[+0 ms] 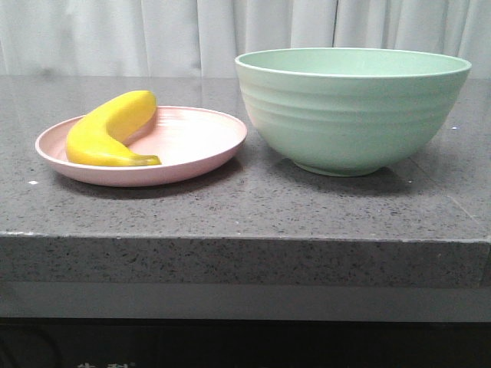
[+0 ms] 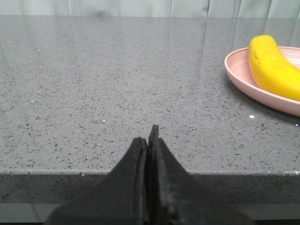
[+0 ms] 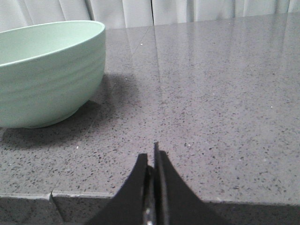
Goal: Transfer banana from pink plate to green bowl
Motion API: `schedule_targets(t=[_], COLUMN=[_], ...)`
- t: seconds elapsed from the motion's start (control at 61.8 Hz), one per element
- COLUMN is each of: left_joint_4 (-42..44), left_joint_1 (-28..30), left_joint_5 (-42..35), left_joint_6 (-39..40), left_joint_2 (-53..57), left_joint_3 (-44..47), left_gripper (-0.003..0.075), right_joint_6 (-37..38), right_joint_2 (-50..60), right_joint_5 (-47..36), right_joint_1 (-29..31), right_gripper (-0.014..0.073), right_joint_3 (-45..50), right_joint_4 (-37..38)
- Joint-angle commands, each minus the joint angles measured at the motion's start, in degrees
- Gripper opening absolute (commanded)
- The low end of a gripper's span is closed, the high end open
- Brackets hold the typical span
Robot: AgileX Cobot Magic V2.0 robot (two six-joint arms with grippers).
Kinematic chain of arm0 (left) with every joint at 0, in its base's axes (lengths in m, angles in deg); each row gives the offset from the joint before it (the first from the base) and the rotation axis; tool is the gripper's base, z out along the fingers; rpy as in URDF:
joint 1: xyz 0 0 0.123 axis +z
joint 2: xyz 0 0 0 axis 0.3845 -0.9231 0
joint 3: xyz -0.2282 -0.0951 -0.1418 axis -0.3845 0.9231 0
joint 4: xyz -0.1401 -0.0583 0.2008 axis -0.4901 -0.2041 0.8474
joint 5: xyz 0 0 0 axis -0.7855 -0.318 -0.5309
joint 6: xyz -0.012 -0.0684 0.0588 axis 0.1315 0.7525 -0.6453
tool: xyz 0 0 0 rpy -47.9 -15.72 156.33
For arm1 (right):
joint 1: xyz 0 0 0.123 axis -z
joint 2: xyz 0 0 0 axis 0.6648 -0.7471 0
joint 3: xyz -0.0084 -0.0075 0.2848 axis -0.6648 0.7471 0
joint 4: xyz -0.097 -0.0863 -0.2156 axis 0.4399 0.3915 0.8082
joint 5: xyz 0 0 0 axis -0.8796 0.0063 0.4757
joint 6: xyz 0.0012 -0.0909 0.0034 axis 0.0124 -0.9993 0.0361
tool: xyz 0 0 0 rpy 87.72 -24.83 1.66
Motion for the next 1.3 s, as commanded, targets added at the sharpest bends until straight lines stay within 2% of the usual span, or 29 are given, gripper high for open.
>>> schedule_targets(t=[0.0,1.133,1.279], left_joint_4=[-0.16,-1.27,-2.52], left_joint_1=[0.00,0.00,0.00], left_joint_5=[-4.81,-5.29,-8.70], left_joint_6=[0.14,0.14,0.14], left_joint_2=[1.29,1.29,1.29], left_joint_3=[0.30,0.30,0.30], left_gripper=[-0.0018,-0.0018,-0.0018], right_joint_6=[-0.15,-0.15,-0.15], right_joint_2=[1.40,1.40,1.40], right_joint_5=[-4.07,-4.08,-4.63], right_joint_1=[0.44,0.44,0.44], right_gripper=[-0.0058,-0.0058,-0.0058], right_joint_3=[-0.27,-0.27,-0.27], right_joint_4=[0.20,0.20,0.20])
